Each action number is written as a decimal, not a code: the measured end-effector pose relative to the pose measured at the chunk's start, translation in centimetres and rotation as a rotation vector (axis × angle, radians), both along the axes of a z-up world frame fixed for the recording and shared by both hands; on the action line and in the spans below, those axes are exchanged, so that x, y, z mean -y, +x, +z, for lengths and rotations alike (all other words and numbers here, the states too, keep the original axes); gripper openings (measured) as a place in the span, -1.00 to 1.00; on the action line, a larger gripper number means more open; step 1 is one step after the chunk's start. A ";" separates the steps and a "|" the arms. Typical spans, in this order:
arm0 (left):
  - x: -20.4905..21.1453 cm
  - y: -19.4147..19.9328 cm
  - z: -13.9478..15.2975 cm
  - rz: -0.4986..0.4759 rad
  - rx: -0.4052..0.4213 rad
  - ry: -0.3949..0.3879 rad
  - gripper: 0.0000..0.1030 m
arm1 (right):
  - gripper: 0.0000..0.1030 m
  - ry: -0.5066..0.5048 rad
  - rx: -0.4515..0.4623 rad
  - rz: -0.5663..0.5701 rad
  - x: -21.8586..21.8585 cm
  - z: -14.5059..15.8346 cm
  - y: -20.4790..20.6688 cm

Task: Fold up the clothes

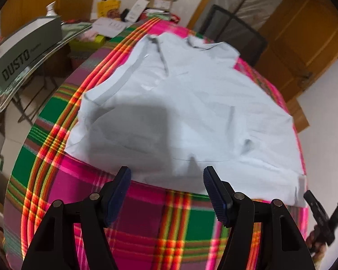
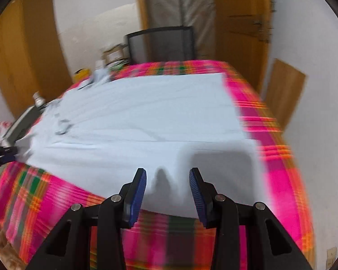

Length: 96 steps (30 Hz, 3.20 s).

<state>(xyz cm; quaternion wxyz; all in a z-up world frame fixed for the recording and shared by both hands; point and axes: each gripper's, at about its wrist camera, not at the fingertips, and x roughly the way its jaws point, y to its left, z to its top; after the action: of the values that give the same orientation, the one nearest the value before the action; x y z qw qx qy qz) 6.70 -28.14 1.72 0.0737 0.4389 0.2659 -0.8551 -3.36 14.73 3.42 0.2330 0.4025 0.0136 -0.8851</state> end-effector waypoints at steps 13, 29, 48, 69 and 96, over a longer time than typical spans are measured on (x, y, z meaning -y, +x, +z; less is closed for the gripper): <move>1.1 -0.4 -1.0 0.031 0.017 0.049 0.34 | -0.20 0.116 0.053 0.267 13.5 -1.8 0.6; 7.5 4.5 -0.3 0.198 -0.028 0.189 0.34 | -0.24 0.103 -0.005 0.182 11.4 -2.2 3.6; 6.9 2.0 -1.0 0.258 -0.066 0.325 0.47 | -0.24 0.050 0.021 0.069 9.5 -2.2 3.0; 6.0 0.2 -1.9 0.358 -0.101 0.514 0.44 | -0.24 0.008 0.039 0.039 8.7 -2.2 2.8; 6.7 0.8 -3.0 0.421 -0.046 0.449 -0.79 | -0.23 0.170 -0.105 0.022 3.6 -0.9 4.8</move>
<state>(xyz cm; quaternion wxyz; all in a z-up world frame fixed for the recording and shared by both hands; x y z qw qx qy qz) 7.46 -34.89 -1.24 0.1445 0.3601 0.5349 -0.7506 1.40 11.17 2.50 0.2068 0.3735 0.1054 -0.8981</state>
